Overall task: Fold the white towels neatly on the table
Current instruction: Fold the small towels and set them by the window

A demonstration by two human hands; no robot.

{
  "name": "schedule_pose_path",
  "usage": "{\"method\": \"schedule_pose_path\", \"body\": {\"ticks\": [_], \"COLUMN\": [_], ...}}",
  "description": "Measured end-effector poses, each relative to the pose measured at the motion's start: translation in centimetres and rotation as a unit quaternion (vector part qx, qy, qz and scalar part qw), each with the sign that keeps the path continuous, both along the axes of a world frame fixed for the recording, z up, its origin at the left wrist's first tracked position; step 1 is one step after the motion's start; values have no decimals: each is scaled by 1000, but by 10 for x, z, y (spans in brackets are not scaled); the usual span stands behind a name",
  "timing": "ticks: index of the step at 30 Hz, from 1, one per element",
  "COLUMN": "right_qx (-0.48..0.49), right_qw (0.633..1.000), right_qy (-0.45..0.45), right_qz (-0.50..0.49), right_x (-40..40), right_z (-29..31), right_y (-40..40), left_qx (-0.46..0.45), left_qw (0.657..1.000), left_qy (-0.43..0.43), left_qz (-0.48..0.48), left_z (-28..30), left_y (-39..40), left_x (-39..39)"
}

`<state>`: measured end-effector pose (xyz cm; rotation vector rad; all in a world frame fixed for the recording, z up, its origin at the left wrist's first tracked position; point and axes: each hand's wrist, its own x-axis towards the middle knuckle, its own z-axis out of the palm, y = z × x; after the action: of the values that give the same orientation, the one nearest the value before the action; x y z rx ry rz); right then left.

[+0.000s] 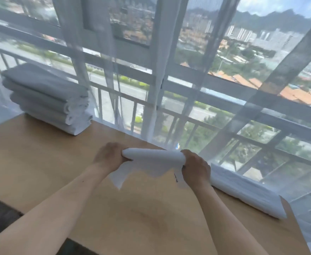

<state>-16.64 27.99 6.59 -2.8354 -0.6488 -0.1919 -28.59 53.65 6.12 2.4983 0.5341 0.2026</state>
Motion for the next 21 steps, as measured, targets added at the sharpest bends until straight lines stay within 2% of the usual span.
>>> {"method": "schedule_pose_path", "body": {"ticks": [4,10,15,21], "right_qx": [-25,-12,27,85], "right_qw": [998,989,985,985], "right_qy": [44,77,81,68], "right_qz": [49,126,148,133], "right_x": [-23,-42,-39,-14], "right_z": [14,32,35,38], "right_y": [73,167,241,334], "left_qx": [-6,23,22,20], "left_qw": [999,996,993,994], "left_qy": [5,-22,-34,-51], "left_qz": [41,87,115,100], "left_z": [15,32,36,47], "left_y": [62,141,206,301], "left_x": [-53,-98,-103,-76]}}
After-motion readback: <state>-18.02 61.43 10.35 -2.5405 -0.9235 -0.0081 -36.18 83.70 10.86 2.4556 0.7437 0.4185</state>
